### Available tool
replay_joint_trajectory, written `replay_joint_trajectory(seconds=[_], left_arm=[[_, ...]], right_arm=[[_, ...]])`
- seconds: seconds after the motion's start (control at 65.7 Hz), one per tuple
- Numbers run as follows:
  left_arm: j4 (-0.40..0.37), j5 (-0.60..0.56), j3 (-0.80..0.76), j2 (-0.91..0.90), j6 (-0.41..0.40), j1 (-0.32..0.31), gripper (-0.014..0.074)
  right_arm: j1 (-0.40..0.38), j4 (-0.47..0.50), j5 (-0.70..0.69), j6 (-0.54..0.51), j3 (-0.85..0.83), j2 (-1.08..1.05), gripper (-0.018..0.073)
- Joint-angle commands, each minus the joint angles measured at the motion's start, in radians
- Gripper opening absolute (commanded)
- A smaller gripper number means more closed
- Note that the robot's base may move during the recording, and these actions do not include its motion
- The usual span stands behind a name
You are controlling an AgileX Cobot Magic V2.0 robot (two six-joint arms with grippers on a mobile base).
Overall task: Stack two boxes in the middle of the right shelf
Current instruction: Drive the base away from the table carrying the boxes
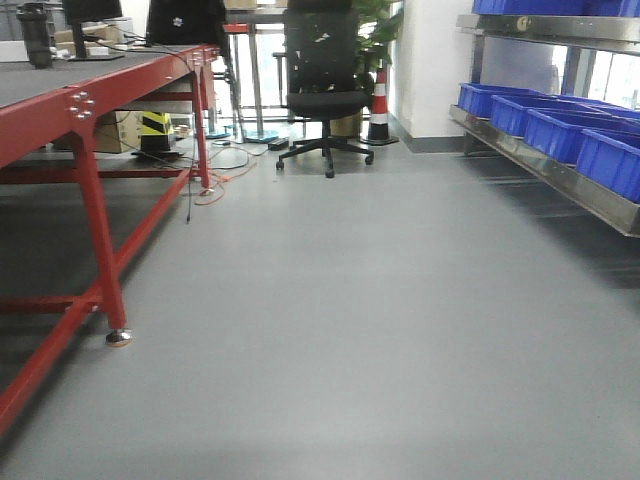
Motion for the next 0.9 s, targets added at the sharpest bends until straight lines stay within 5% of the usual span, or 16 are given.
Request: replay_joint_trajectory(seconds=[0.0,0.883], left_arm=[[-0.013,-0.065,-0.015,-0.019,0.003,0.006,-0.0111],[-0.013,-0.065,-0.015,-0.019,0.003,0.006,-0.0111]], right_arm=[[-0.007,-0.027,-0.037,-0.017,-0.012,-0.008,-0.0151],[-0.007,-0.027,-0.037,-0.017,-0.012,-0.008,-0.0151]])
